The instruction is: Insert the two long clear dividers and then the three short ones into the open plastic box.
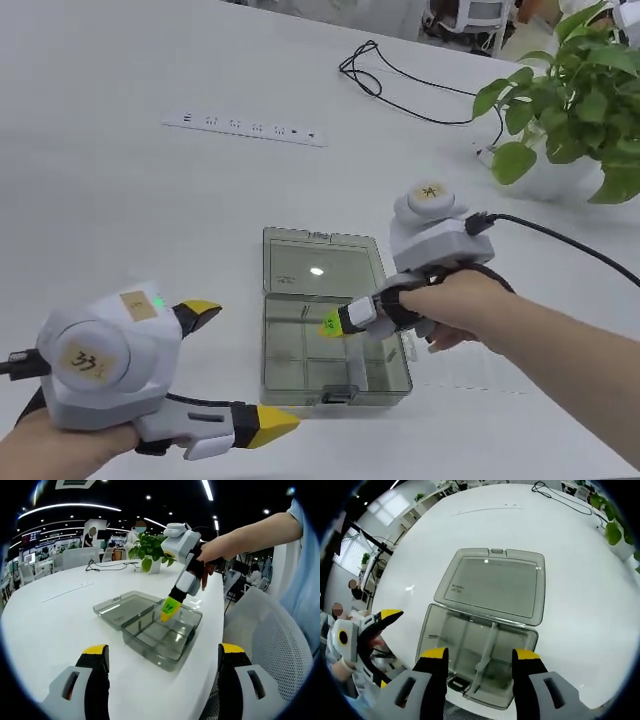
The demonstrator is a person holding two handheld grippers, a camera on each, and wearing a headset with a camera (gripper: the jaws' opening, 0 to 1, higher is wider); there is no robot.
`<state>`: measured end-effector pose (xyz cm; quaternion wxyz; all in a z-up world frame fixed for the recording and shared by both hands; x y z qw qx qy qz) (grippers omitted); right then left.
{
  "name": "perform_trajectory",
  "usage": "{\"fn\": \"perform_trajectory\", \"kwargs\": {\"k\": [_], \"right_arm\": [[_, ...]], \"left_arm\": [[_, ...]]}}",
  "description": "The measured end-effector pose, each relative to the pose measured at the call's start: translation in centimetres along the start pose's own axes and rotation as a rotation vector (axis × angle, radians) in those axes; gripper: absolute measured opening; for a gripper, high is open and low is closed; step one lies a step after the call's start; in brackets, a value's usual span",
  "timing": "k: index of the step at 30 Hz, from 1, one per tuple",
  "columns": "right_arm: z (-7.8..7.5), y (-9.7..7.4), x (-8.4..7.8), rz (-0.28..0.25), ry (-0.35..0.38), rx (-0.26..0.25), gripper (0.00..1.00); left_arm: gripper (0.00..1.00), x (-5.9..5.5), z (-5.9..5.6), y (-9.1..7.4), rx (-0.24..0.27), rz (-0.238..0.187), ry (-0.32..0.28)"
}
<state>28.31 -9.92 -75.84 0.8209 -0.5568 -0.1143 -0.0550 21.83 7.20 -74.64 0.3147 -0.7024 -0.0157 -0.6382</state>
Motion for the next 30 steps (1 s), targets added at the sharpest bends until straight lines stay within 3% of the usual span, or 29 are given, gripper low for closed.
{"fn": "perform_trajectory", "kwargs": {"k": [2, 5, 7, 9, 10, 12, 16, 17, 19, 21, 25, 27, 30], "right_arm": [[0.4, -0.1, 0.1, -0.028, -0.003, 0.03, 0.57], [1.2, -0.2, 0.4, -0.066, 0.04, 0.102, 0.7], [1.4, -0.4, 0.5, -0.087, 0.042, 0.109, 0.78], [1.7, -0.6, 0.4, -0.096, 0.021, 0.121, 0.84], [2.0, -0.8, 0.6, -0.127, -0.009, 0.147, 0.86], [2.0, -1.1, 0.4, -0.122, -0.005, 0.143, 0.89], [2.2, -1.7, 0.4, -0.18, -0.074, 0.163, 1.0], [2.5, -2.0, 0.4, -0.192, -0.118, 0.196, 1.0], [2.3, -2.3, 0.0, -0.175, -0.134, 0.186, 1.0], [2.0, -2.5, -0.1, -0.195, -0.145, 0.182, 1.0], [1.8, -2.7, -0.4, -0.228, -0.179, 0.233, 1.0], [1.2, -2.8, -0.7, -0.231, -0.173, 0.235, 1.0], [0.7, -3.4, -0.8, -0.277, -0.194, 0.288, 1.0]], "left_arm": [[0.92, 0.0, 0.0, 0.0, 0.001, 0.003, 0.001], [0.92, -0.1, -0.1, 0.0, 0.0, 0.009, -0.002], [0.92, -0.1, -0.2, -0.1, 0.001, 0.01, 0.0], [0.92, -0.1, -0.2, -0.2, 0.001, 0.012, -0.001], [0.92, -0.1, -0.2, -0.3, 0.002, 0.012, 0.001], [0.92, -0.1, -0.1, -0.5, 0.005, 0.015, -0.001], [0.92, -0.1, 0.1, -0.8, 0.013, 0.02, -0.002], [0.92, -0.1, 0.2, -0.8, 0.017, 0.022, -0.002], [0.92, 0.1, 0.3, -1.0, 0.024, 0.019, -0.007], [0.92, 0.1, 0.4, -1.2, 0.032, 0.016, -0.013], [0.91, 0.2, 0.6, -1.4, 0.048, 0.013, -0.019], [0.91, 0.1, 0.6, -1.5, 0.059, 0.017, -0.021], [0.91, 0.1, 0.7, -1.7, 0.075, 0.017, -0.026]]}}
Point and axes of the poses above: the centre of the closed fingertips' face, and the gripper's own axes: y roughly forward along the fingers, z roughly to its left, x roughly out of its top, the point moved 6 cm from there along -y, roughly backward along the fingers, and after that the axes turned 11 degrees about y, right-handed, at the moved point
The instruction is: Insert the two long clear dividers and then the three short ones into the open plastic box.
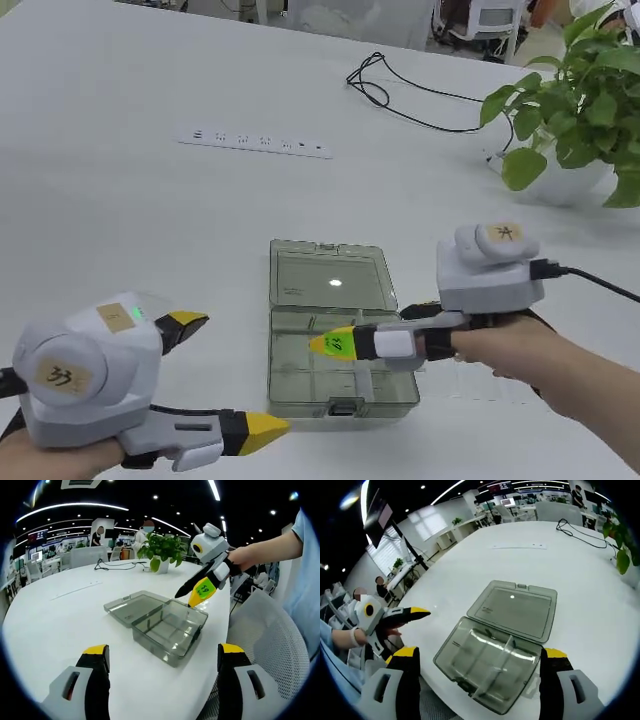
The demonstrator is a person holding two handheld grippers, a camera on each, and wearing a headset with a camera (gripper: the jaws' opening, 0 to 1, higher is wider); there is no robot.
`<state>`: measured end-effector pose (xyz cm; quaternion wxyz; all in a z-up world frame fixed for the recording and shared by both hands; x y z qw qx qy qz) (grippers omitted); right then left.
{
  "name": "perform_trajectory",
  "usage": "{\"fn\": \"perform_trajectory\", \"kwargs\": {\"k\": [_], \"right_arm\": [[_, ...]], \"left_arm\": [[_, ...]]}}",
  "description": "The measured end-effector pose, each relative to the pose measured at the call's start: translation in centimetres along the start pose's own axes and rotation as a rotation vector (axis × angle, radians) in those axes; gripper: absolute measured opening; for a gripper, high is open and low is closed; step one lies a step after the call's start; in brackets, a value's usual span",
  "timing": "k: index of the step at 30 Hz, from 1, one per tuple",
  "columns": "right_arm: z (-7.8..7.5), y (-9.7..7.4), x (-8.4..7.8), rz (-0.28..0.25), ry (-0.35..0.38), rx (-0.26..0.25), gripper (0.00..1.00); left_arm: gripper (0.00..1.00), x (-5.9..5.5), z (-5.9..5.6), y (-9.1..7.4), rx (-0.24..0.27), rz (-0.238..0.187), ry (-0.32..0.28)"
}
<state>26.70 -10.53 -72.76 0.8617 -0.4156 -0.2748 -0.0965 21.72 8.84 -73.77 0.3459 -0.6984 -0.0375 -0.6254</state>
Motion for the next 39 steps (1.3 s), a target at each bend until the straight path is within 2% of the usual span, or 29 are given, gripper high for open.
{"fn": "perform_trajectory", "kwargs": {"k": [1, 2, 4, 5, 7, 8, 11, 14, 18, 20, 24, 28, 29, 34, 37, 39], "right_arm": [[0.0, -0.2, 0.0, -0.016, -0.003, 0.014, 1.0], [-0.3, -0.7, -0.2, -0.009, 0.001, 0.008, 1.0], [-0.6, -1.4, 0.0, -0.062, -0.044, 0.031, 1.0], [-0.7, -1.8, -0.2, -0.056, -0.039, 0.033, 1.0], [-1.0, -2.3, -0.2, -0.088, -0.047, 0.055, 1.0], [-1.2, -2.5, -0.3, -0.087, -0.043, 0.053, 1.0], [-0.9, -3.1, -0.8, -0.115, -0.062, 0.067, 1.0], [-0.4, -3.5, -1.3, -0.134, -0.152, 0.093, 1.0], [-0.2, -3.9, -1.9, -0.155, -0.216, 0.117, 1.0], [-0.8, -4.2, -1.9, -0.158, -0.248, 0.13, 1.0], [-1.3, -4.7, -2.5, -0.152, -0.346, 0.119, 1.0], [-2.1, -5.1, -3.1, -0.149, -0.382, 0.108, 1.0], [-2.6, -5.4, -3.2, -0.151, -0.4, 0.082, 1.0], [-3.6, -6.3, -3.9, -0.151, -0.423, 0.062, 1.0], [-4.3, -6.8, -4.2, -0.149, -0.422, 0.056, 1.0], [-4.6, -7.0, -4.4, -0.145, -0.414, 0.047, 1.0]], "left_arm": [[0.91, 0.0, 0.0, -0.1, 0.003, 0.0, -0.001], [0.91, 0.1, 0.0, -0.2, 0.006, 0.002, -0.001], [0.91, 0.0, 0.3, -0.4, 0.02, 0.005, 0.0], [0.91, 0.0, 0.3, -0.4, 0.023, 0.007, -0.003], [0.9, -0.1, 0.5, -0.6, 0.037, 0.012, -0.002], [0.9, -0.1, 0.6, -0.7, 0.042, 0.014, -0.003], [0.9, -0.2, 0.7, -0.9, 0.059, 0.017, -0.006], [0.9, -0.2, 0.9, -1.1, 0.072, 0.021, -0.01], [0.9, -0.3, 1.3, -1.4, 0.098, 0.017, -0.03], [0.9, -0.4, 1.5, -1.6, 0.11, 0.024, -0.031], [0.9, -0.5, 2.0, -2.0, 0.128, 0.03, -0.043], [0.9, -0.9, 2.7, -2.2, 0.146, 0.041, -0.067], [0.9, -1.1, 3.0, -2.3, 0.153, 0.047, -0.081], [0.9, -1.3, 3.8, -2.8, 0.189, 0.065, -0.113], [0.9, -2.1, 4.8, -3.2, 0.209, 0.102, -0.139], [0.89, -2.9, 5.2, -3.5, 0.225, 0.16, -0.174]]}}
Point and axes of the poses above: the centre of the closed fingertips' face, and the gripper's own axes: y roughly forward along the fingers, z roughly to its left, x roughly out of its top, the point moved 6 cm from there along -y, roughly backward along the fingers, and after that the axes turned 11 degrees about y, right-handed, at the moved point
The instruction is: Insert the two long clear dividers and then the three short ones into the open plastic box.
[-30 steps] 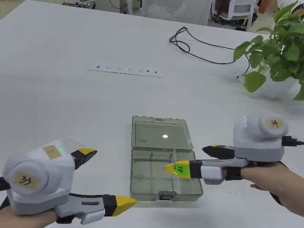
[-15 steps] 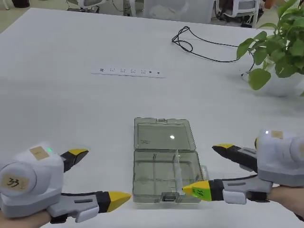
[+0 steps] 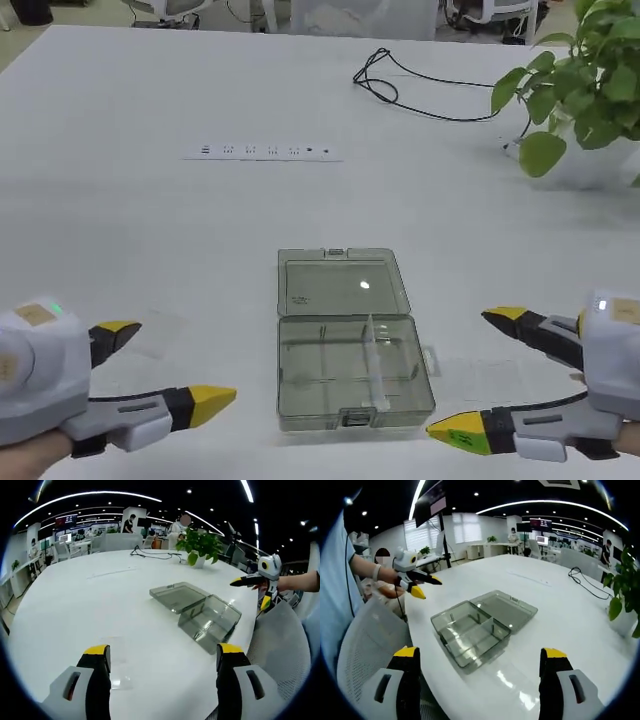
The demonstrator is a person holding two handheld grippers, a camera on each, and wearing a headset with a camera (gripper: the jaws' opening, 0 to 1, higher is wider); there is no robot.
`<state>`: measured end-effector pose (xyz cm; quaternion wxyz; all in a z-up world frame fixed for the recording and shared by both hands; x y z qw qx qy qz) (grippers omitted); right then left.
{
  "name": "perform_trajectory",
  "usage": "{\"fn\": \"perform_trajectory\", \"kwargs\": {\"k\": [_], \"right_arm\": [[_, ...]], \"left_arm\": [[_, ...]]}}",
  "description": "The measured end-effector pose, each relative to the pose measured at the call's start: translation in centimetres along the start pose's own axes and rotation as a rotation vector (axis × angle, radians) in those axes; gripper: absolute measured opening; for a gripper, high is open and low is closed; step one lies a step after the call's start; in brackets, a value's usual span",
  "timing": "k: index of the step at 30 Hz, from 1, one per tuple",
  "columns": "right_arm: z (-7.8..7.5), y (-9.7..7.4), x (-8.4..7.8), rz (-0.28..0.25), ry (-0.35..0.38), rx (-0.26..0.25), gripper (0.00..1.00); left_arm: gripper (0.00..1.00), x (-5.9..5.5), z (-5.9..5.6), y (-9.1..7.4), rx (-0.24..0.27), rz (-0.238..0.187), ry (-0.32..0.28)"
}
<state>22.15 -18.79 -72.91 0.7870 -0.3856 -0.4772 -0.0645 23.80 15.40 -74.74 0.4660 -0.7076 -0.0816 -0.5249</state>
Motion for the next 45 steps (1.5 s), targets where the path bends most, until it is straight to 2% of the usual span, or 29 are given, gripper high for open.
{"fn": "perform_trajectory", "kwargs": {"k": [1, 3, 4, 5, 6, 7, 9, 10, 13, 17, 18, 22, 24, 30, 31, 33, 36, 43, 45], "right_arm": [[-0.1, -0.1, -0.1, 0.0, 0.003, 0.0, 0.99], [-0.3, -0.2, -0.3, -0.001, 0.015, -0.009, 0.97], [-0.3, -0.3, -0.3, 0.0, 0.01, -0.013, 0.96], [-0.3, -0.3, -0.3, -0.01, 0.009, -0.015, 0.95], [-0.2, -0.2, -0.3, -0.014, 0.019, -0.018, 0.95], [-0.2, -0.2, -0.3, -0.019, 0.029, -0.015, 0.95], [-0.2, 0.0, -0.4, -0.016, 0.032, -0.021, 0.95], [-0.1, 0.0, -0.4, -0.012, 0.033, -0.019, 0.94], [0.1, 0.0, -0.3, -0.02, 0.038, -0.012, 0.94], [0.0, 0.0, -0.2, -0.026, 0.038, -0.02, 0.94], [0.1, 0.0, -0.2, -0.03, 0.042, -0.02, 0.94], [0.2, -0.4, -0.4, -0.035, 0.053, -0.025, 0.93], [0.1, -0.5, -0.5, -0.032, 0.056, -0.031, 0.92], [0.2, -1.1, -1.0, -0.046, 0.085, -0.045, 0.91], [0.2, -1.1, -1.1, -0.045, 0.087, -0.048, 0.91], [0.1, -1.3, -1.2, -0.05, 0.091, -0.058, 0.9], [0.0, -1.5, -1.4, -0.056, 0.102, -0.062, 0.9], [0.3, -1.3, -1.9, -0.05, 0.12, -0.061, 0.89], [0.3, -1.1, -2.2, -0.045, 0.133, -0.061, 0.89]], "left_arm": [[0.9, -0.1, 0.4, 0.2, 0.001, 0.0, 0.0], [0.9, -0.9, 0.9, 0.0, 0.027, 0.059, 0.008], [0.9, -1.1, 1.1, 0.0, 0.035, 0.071, 0.013], [0.88, -1.6, 1.4, -0.1, 0.043, 0.114, 0.011], [0.86, -1.5, 1.5, 0.0, 0.05, 0.106, 0.01], [0.85, -1.9, 2.0, -0.2, 0.079, 0.141, 0.005], [0.81, -1.9, 2.3, -0.1, 0.079, 0.143, -0.019], [0.79, -2.2, 2.5, -0.1, 0.09, 0.173, -0.037], [0.75, -2.4, 3.1, 0.0, 0.106, 0.193, -0.05], [0.65, -3.2, 3.8, 0.2, 0.111, 0.277, -0.032], [0.64, -3.2, 3.9, 0.3, 0.111, 0.286, -0.027], [0.55, -3.6, 4.5, 0.5, 0.093, 0.376, -0.008], [0.52, -3.5, 4.9, 0.8, 0.097, 0.392, -0.012], [0.46, -4.1, 5.5, 1.4, 0.101, 0.479, -0.024], [0.45, -3.8, 5.6, 1.4, 0.108, 0.469, -0.012], [0.45, -3.7, 5.6, 1.6, 0.105, 0.477, -0.018], [0.45, -3.8, 5.8, 1.6, 0.11, 0.519, 0.016], [0.44, -3.6, 6.0, 1.7, 0.107, 0.56, 0.016], [0.39, -3.6, 6.0, 1.7, 0.106, 0.569, 0.015]]}}
Point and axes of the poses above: the centre of the closed fingertips' face, and the gripper's own axes: y roughly forward along the fingers, z roughly to its left, x roughly out of its top, the point moved 6 cm from there along -y, roughly backward along the fingers, and after that the axes turned 11 degrees about y, right-handed, at the moved point
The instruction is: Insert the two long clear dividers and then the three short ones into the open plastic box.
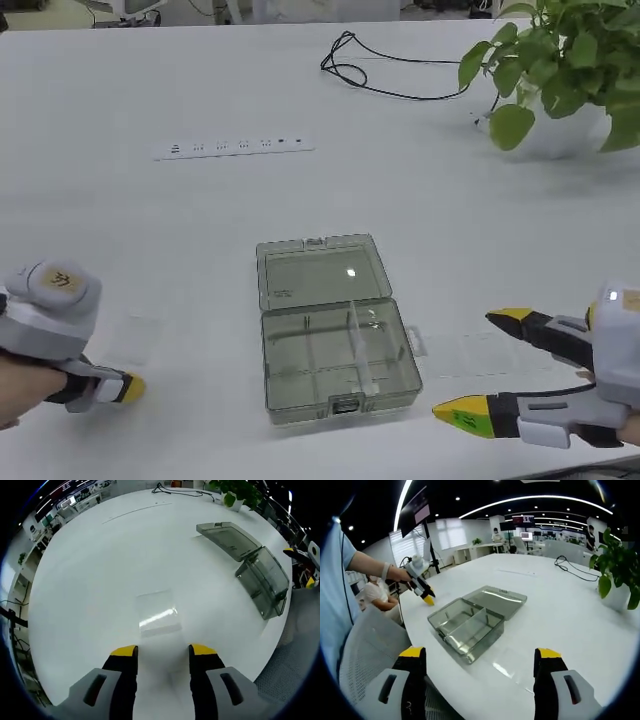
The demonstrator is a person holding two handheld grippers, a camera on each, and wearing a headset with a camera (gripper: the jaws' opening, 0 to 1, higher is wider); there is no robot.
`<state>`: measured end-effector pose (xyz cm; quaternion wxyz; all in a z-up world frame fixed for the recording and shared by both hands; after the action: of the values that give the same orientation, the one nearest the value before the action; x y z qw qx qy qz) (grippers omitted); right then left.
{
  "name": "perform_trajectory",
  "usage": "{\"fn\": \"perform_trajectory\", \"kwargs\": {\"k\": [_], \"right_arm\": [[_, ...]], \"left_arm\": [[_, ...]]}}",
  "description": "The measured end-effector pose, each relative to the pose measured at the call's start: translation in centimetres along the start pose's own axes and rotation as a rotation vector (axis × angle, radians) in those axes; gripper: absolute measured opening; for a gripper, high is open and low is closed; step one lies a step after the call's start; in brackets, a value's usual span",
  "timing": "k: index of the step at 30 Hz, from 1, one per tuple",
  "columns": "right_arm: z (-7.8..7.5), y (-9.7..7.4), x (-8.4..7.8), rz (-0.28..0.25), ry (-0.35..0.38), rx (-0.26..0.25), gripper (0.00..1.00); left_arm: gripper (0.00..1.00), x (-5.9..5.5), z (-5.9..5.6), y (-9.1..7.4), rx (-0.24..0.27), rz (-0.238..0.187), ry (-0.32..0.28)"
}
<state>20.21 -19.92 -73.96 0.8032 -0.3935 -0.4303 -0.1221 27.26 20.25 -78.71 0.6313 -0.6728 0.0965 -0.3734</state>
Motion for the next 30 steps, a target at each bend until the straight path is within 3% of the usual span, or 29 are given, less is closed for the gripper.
{"fn": "perform_trajectory", "kwargs": {"k": [6, 16, 24, 30], "right_arm": [[0.33, 0.16, -0.26, 0.002, 0.008, 0.009, 0.89], [0.35, 0.17, -0.27, 0.005, 0.015, 0.014, 0.88], [0.44, 0.53, -0.1, 0.006, 0.014, 0.017, 0.87], [0.61, 0.83, -0.23, 0.015, 0.02, 0.02, 0.87]], "left_arm": [[0.33, 0.08, 0.06, -0.03, -0.004, 0.011, -0.003], [0.31, 0.0, 0.35, -0.17, -0.006, 0.01, -0.028], [0.3, -0.05, 0.43, -0.25, -0.015, -0.007, -0.057], [0.3, 0.06, 0.24, -0.43, -0.035, -0.049, -0.092]]}}
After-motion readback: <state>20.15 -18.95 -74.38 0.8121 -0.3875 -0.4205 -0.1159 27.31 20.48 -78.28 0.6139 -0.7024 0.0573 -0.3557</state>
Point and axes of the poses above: the centre of the closed fingertips' face, and the gripper's own axes: y roughly forward along the fingers, z roughly to its left, x roughly out of its top, the point moved 6 cm from there along -y, roughly backward along the fingers, and after that the axes turned 11 degrees about y, right-handed, at the moved point
